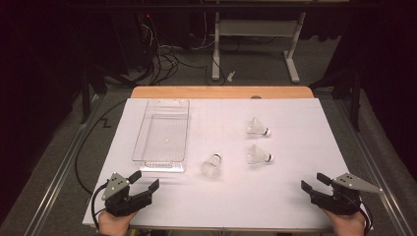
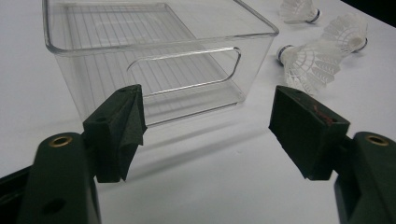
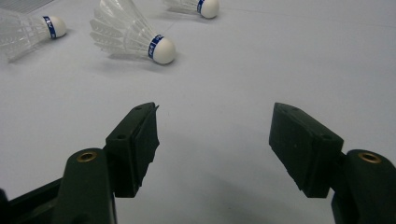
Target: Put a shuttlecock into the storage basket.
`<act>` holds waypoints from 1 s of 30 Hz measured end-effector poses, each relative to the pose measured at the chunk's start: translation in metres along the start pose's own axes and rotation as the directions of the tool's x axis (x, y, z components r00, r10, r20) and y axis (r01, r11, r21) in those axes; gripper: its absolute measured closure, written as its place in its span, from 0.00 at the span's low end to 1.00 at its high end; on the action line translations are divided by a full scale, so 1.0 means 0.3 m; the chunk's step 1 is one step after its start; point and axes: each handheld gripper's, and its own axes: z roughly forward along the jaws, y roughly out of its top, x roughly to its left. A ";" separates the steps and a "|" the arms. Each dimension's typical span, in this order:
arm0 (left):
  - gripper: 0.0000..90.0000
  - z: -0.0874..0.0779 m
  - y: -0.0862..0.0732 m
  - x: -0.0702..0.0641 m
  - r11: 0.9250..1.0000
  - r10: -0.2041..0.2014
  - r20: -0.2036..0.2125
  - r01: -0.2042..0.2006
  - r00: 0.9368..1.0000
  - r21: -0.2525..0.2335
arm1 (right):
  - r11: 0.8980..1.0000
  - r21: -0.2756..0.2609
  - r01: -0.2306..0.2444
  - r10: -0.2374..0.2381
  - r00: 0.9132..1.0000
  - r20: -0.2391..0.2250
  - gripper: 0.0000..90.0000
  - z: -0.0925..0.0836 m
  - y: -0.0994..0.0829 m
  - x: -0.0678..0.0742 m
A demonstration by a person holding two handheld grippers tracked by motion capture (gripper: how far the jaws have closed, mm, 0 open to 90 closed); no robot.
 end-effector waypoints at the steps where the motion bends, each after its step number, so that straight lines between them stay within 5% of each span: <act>1: 0.31 0.000 0.000 0.000 1.000 0.000 0.000 0.000 1.000 0.000 | 1.000 0.000 0.000 0.000 1.000 -0.001 0.37 0.000 0.000 0.000; 30: 0.31 0.005 -0.002 -0.012 1.000 0.015 0.010 -0.016 1.000 0.004 | 1.000 0.001 0.001 -0.001 1.000 -0.001 0.37 0.001 -0.001 -0.001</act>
